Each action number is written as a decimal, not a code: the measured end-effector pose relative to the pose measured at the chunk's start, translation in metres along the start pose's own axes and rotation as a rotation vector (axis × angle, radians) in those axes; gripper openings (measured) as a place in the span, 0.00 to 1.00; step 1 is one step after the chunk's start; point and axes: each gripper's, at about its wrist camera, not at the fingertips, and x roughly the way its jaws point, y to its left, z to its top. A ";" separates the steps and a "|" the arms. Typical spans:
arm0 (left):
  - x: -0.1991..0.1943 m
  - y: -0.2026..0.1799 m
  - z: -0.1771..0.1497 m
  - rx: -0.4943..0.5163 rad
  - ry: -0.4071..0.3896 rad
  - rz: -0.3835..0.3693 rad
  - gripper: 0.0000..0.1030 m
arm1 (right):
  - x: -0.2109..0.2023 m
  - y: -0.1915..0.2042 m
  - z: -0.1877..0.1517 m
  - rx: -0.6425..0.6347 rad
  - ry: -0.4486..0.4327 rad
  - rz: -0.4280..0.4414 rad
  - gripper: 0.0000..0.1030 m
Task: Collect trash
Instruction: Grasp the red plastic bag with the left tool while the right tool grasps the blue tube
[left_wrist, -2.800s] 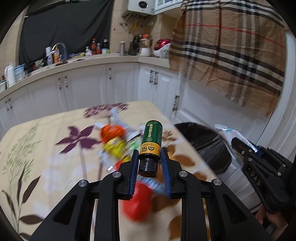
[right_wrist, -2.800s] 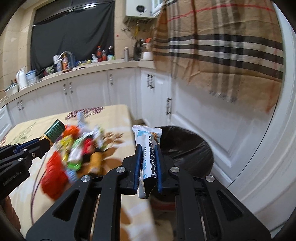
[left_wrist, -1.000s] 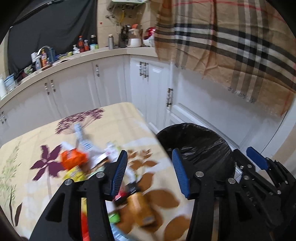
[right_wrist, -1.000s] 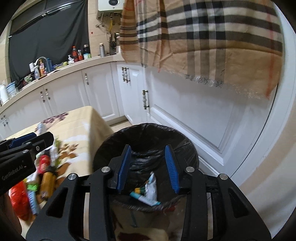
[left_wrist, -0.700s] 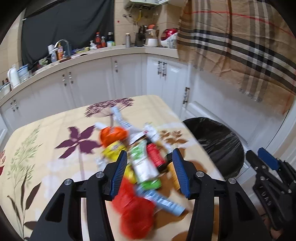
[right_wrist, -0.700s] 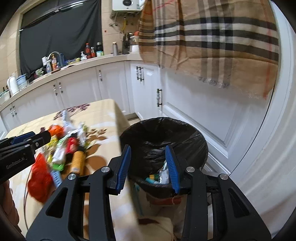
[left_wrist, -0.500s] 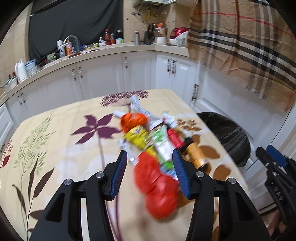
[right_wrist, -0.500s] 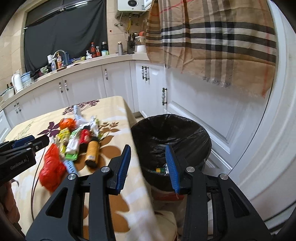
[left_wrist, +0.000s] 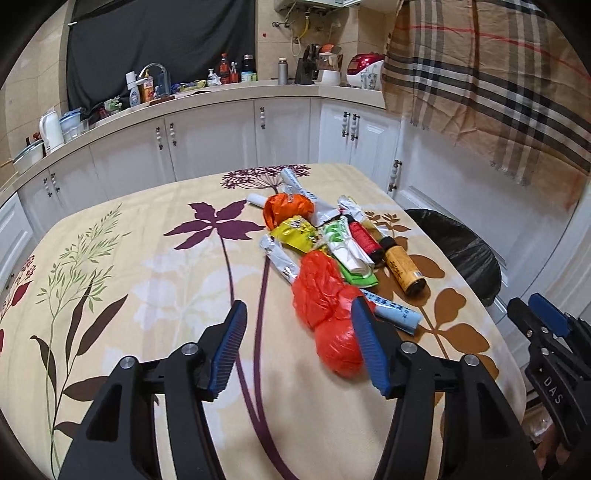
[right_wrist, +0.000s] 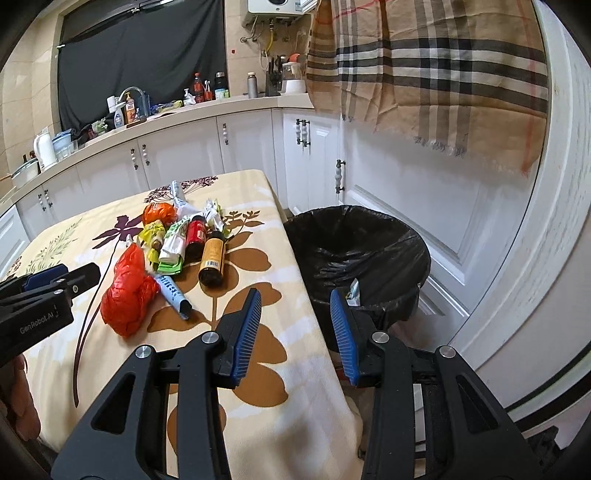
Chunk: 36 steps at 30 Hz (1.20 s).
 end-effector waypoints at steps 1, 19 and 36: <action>0.000 -0.001 -0.001 0.001 -0.001 -0.002 0.62 | 0.000 0.000 0.000 0.001 0.000 0.001 0.37; 0.033 -0.012 -0.008 0.053 0.046 -0.017 0.36 | 0.005 0.004 0.001 -0.004 0.000 0.015 0.47; 0.010 0.044 -0.017 -0.028 0.047 0.028 0.34 | 0.029 0.064 0.007 -0.125 0.058 0.140 0.47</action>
